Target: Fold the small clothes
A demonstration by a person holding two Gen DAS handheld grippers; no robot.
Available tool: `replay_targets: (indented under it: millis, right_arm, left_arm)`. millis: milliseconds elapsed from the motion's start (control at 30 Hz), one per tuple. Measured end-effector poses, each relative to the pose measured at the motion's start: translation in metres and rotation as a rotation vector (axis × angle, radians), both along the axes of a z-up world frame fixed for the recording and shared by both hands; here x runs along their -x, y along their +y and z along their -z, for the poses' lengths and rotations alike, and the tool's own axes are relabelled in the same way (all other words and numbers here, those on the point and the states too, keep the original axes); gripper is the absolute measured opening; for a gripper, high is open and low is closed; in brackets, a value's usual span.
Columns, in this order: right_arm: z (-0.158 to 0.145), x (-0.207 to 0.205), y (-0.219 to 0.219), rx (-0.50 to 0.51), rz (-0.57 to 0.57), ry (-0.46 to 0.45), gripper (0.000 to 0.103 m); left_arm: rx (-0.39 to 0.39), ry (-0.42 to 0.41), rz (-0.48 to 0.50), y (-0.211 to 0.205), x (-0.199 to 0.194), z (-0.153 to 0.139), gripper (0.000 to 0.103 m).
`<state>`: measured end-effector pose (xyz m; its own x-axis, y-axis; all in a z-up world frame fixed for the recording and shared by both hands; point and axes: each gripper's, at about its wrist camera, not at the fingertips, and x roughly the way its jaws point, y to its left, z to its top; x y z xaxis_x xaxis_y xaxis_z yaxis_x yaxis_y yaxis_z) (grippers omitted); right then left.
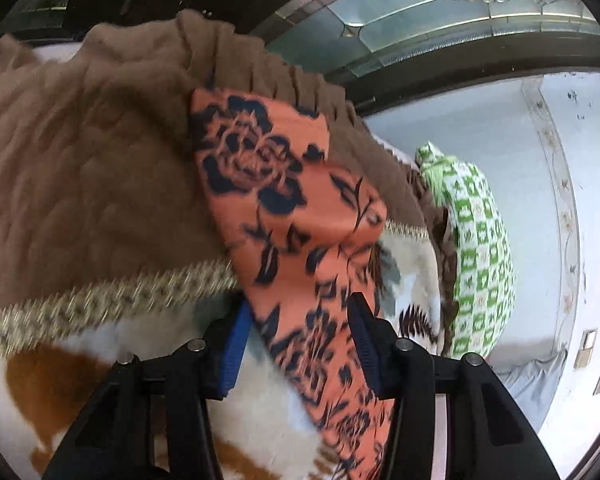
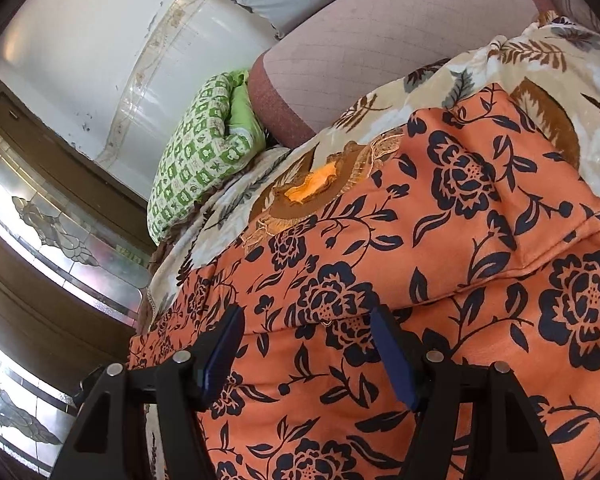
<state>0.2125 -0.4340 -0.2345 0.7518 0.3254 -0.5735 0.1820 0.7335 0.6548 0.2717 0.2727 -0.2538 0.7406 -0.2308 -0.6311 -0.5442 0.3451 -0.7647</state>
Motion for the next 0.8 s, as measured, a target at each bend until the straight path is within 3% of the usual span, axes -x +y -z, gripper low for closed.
replay_targets:
  millis: [100,167,200,233,367,533,700,800]
  right_arm:
    - [-0.001,0.003,-0.003,0.005,0.014,-0.008,0.069]
    - [-0.002,0.004,-0.006,0.012,0.027,-0.013,0.069]
    - [-0.002,0.004,-0.008,0.014,0.031,-0.014,0.069]
    - [-0.002,0.004,-0.009,0.016,0.037,-0.015,0.069]
    - [-0.003,0.007,-0.018,0.015,0.055,-0.018,0.069]
    - [-0.01,0.019,-0.04,0.035,0.12,-0.039,0.069]
    - [-0.018,0.038,-0.082,-0.018,0.232,-0.066,0.069]
    - [-0.023,0.052,-0.113,-0.068,0.301,-0.081,0.069]
  left_arm:
    - [0.021,-0.041,-0.034,0.002,-0.006,0.003,0.047]
    - [0.0,-0.063,-0.036,0.001,-0.008,0.004,0.026]
    - [-0.024,-0.061,-0.029,0.0,-0.008,0.004,0.009]
    - [-0.045,-0.056,-0.026,-0.001,-0.009,0.003,0.006]
    - [-0.151,-0.105,-0.007,-0.007,-0.005,-0.019,0.006]
    - [-0.356,-0.181,0.126,-0.058,-0.012,-0.081,0.005]
    - [-0.533,-0.297,0.366,-0.167,-0.021,-0.146,0.005]
    - [-0.591,-0.361,0.537,-0.25,-0.023,-0.168,0.005]
